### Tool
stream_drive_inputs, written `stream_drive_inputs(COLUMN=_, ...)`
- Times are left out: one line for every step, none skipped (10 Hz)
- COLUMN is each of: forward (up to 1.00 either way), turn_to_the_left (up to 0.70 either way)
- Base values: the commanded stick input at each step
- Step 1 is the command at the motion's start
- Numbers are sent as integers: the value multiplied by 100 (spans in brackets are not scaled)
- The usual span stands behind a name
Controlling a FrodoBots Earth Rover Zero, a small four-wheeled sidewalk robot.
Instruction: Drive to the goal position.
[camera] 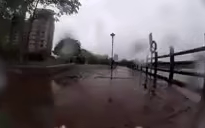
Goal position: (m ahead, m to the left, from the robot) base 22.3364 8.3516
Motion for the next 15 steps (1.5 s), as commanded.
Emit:
stream_drive_inputs(forward=100, turn_to_the_left=16)
stream_drive_inputs(forward=100, turn_to_the_left=2)
stream_drive_inputs(forward=100, turn_to_the_left=0)
stream_drive_inputs(forward=100, turn_to_the_left=26)
stream_drive_inputs(forward=100, turn_to_the_left=40)
stream_drive_inputs(forward=100, turn_to_the_left=37)
stream_drive_inputs(forward=100, turn_to_the_left=34)
stream_drive_inputs(forward=100, turn_to_the_left=15)
stream_drive_inputs(forward=100, turn_to_the_left=10)
stream_drive_inputs(forward=100, turn_to_the_left=26)
stream_drive_inputs(forward=100, turn_to_the_left=35)
stream_drive_inputs(forward=100, turn_to_the_left=2)
stream_drive_inputs(forward=100, turn_to_the_left=1)
stream_drive_inputs(forward=100, turn_to_the_left=0)
stream_drive_inputs(forward=100, turn_to_the_left=0)
